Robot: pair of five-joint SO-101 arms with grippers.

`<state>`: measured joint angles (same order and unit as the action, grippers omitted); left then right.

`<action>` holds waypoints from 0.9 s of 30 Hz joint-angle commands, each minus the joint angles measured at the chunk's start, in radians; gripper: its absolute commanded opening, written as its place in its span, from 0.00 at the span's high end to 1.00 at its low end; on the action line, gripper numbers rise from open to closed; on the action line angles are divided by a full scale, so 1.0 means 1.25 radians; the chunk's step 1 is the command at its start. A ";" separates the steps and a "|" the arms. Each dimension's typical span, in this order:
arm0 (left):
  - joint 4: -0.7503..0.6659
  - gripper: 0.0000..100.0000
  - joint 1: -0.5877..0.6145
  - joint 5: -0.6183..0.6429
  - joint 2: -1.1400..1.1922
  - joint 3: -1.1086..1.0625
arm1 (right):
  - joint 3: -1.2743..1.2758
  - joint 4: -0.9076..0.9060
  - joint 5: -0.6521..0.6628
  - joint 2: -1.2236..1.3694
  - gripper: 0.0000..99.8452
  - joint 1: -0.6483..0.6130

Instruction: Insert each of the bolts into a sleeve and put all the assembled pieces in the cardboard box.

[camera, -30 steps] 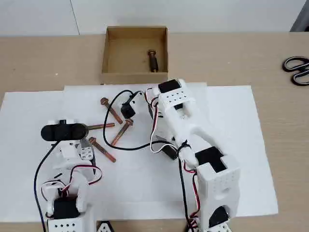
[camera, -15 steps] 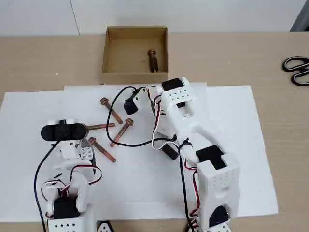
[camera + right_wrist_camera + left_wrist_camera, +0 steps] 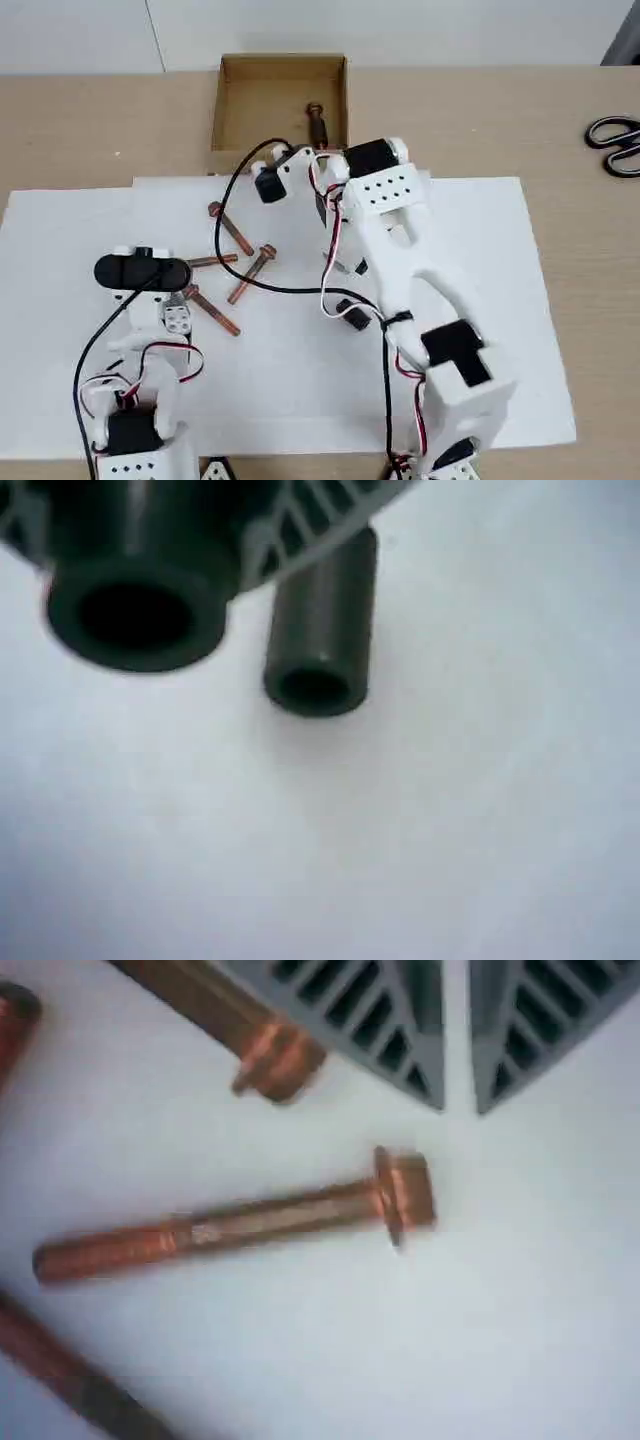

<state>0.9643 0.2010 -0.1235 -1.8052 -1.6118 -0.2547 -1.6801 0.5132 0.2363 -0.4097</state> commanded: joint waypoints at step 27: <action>0.338 0.99 -0.010 -0.022 0.854 0.818 | 0.039 -0.019 -0.077 -0.068 0.99 0.030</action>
<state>1.3832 0.1964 -0.1573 -0.7894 -0.6590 -0.2010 -1.6878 0.4273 0.2148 -0.3821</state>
